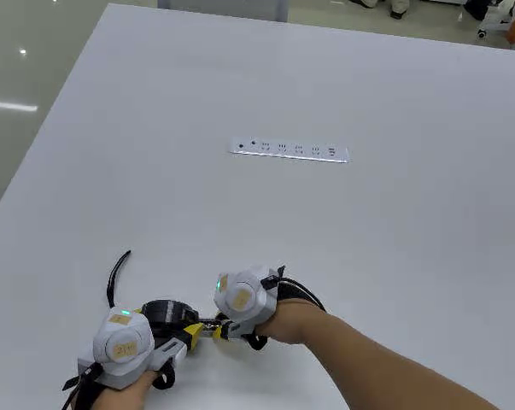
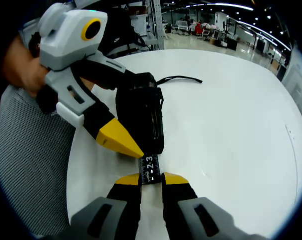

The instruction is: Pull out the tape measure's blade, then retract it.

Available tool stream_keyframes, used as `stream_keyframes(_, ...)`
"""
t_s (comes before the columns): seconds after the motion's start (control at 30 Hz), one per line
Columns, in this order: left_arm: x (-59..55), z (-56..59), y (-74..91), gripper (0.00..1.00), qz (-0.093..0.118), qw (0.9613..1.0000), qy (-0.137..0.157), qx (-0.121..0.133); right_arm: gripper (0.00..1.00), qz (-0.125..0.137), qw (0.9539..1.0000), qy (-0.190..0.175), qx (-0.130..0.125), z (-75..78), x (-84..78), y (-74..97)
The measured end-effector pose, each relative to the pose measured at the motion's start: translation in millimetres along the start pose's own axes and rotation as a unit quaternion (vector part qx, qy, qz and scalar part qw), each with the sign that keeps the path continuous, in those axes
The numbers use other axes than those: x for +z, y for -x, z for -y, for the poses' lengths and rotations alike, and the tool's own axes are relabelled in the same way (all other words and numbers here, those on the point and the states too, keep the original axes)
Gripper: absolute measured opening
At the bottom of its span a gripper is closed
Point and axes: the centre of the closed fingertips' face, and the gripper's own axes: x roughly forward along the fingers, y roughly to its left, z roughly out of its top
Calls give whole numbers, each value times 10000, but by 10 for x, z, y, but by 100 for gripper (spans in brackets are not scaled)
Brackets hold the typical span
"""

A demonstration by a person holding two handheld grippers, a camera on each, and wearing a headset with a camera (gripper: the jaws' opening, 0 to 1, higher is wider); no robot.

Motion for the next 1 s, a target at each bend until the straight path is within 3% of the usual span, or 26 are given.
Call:
stream_keyframes(0.33,1,0,5,60,-13,10000,6,-38,14,161,9998,87,40,-36,144,-71)
stream_keyframes(1.0,-1,-4,-1,60,-9,10000,26,-63,14,257,9996,117,60,-49,174,-97)
